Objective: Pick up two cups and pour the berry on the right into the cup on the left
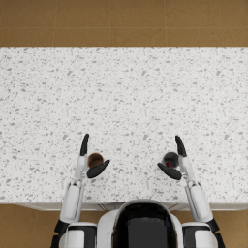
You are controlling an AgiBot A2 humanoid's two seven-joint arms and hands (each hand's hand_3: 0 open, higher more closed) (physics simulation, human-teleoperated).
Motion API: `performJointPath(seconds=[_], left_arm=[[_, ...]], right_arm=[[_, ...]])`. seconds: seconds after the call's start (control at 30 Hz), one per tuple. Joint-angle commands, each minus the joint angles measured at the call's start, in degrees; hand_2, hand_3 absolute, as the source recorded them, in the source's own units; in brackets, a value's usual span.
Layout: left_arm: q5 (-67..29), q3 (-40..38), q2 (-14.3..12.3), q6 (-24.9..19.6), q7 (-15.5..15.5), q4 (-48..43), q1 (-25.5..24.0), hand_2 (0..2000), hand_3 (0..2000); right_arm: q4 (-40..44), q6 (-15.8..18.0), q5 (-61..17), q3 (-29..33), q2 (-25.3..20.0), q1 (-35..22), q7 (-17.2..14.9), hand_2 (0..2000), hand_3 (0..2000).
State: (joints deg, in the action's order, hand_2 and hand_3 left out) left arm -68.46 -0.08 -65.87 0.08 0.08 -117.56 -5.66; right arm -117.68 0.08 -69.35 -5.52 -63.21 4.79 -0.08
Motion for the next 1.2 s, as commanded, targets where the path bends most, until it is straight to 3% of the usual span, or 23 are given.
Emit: performJointPath(seconds=[0.03,0.2,0.23,0.3,0.33,0.47,0.63,0.9,1.2], left_arm=[[-0.67,-0.93,-0.01,-0.02,-0.02,-0.59,-1.16,0,0],[-2.03,-2.84,-0.02,-0.07,-0.07,-1.77,-3.45,0,0],[-2.12,-5.15,-0.37,-0.07,-0.07,-2.23,-15.58,0,0],[-2.23,-4.95,-1.23,-0.07,-0.07,-1.60,-17.66,0,0],[-2.26,-4.07,-1.32,-0.07,-0.07,-0.81,-17.75,0,0],[-2.32,-0.63,-1.30,-0.08,-0.07,2.02,-15.71,0,0],[-2.33,0.40,-1.60,0.12,-0.10,4.23,-16.98,0,0],[-2.34,3.32,-2.58,0.74,-0.10,9.30,-16.05,0,0],[-2.32,4.02,-4.93,0.07,-0.08,15.93,-10.59,0,0]], right_arm=[[-0.47,-0.02,-0.93,0.65,0.32,1.08,0.02,0,0],[-1.41,-0.06,-2.84,1.99,0.96,3.21,0.07,0,0],[-1.47,-0.07,-2.97,2.08,1.00,3.35,0.07,0,0],[-1.54,-0.07,-3.12,2.19,1.05,3.51,0.07,0,0],[-1.57,-0.07,-3.17,8.91,2.32,17.83,0.07,0,0],[0.26,-0.08,-3.25,4.69,3.41,18.81,0.08,0,0],[2.52,-0.07,-3.28,5.67,2.90,20.55,0.08,0,0],[10.24,-0.08,-3.28,1.07,0.25,15.31,0.08,0,0],[17.31,-0.49,-3.27,-2.27,-3.82,8.23,0.08,0,0]])
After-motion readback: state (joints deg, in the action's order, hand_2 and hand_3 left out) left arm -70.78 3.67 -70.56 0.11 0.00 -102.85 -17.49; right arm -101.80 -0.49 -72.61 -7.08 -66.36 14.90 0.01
